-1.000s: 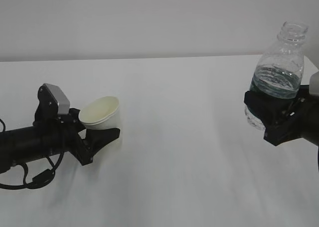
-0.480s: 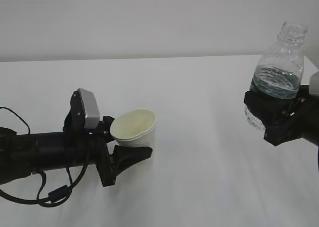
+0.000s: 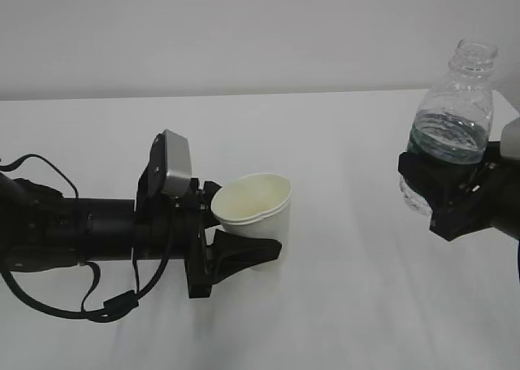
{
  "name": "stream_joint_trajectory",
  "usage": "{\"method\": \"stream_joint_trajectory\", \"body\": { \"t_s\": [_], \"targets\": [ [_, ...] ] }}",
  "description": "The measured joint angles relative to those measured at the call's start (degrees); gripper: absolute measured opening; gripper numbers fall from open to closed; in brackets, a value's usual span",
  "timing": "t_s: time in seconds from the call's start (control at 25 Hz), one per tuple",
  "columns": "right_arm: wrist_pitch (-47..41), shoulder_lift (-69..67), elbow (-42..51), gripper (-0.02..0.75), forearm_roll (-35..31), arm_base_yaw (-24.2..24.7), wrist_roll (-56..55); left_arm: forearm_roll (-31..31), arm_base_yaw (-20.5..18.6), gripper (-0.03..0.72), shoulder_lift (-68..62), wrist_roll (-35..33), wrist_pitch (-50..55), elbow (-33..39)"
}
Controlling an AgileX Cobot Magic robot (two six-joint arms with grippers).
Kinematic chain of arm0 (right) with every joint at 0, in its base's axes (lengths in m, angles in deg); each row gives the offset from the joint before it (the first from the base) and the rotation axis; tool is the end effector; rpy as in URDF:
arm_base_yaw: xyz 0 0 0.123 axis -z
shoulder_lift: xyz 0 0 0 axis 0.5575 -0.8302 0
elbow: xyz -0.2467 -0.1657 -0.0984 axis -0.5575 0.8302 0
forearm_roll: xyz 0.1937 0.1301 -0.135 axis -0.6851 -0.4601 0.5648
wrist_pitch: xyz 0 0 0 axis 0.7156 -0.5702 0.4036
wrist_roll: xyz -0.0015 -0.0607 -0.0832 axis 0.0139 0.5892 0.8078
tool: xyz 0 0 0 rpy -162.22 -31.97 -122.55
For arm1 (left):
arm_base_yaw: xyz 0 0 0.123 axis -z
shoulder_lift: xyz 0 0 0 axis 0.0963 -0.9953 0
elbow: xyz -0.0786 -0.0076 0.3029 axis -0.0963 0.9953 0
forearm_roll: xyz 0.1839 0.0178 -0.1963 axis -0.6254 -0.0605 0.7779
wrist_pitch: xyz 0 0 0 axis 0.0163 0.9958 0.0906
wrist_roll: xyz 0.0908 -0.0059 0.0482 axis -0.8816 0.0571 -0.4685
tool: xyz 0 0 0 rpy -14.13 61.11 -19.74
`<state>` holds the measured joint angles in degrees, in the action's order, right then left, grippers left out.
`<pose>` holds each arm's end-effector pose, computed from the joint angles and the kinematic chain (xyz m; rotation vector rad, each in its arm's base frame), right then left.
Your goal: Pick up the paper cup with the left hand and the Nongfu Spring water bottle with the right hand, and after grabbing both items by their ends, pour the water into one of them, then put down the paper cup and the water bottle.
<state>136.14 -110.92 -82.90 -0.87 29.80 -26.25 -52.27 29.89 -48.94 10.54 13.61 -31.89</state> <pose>0.2465 0.0585 0.1911 -0.4703 1.6698 0.3076 0.2889 -0.2206 0.1177 1.1503 1.5248 -1.0240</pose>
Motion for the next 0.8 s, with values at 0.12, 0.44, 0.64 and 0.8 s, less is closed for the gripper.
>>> {"method": "stream_joint_trajectory", "body": {
  "t_s": [0.12,0.44,0.64,0.8],
  "targets": [
    [-1.0,0.0,0.0,0.423,0.0,0.0,0.1,-1.0,1.5,0.463,0.0,1.4,0.0,-1.4],
    [-1.7,0.0,0.0,0.423,0.1,0.0,0.3,-3.6,5.5,0.463,-1.8,4.1,-0.1,-4.0],
    [-1.9,0.0,0.0,0.423,0.4,0.0,0.5,-4.7,6.3,0.461,-2.6,4.6,-0.1,-4.7],
    [-2.5,0.0,0.0,0.423,0.4,0.0,1.3,-4.9,6.3,0.459,-2.6,4.6,-0.1,-4.7]
  ]
}}
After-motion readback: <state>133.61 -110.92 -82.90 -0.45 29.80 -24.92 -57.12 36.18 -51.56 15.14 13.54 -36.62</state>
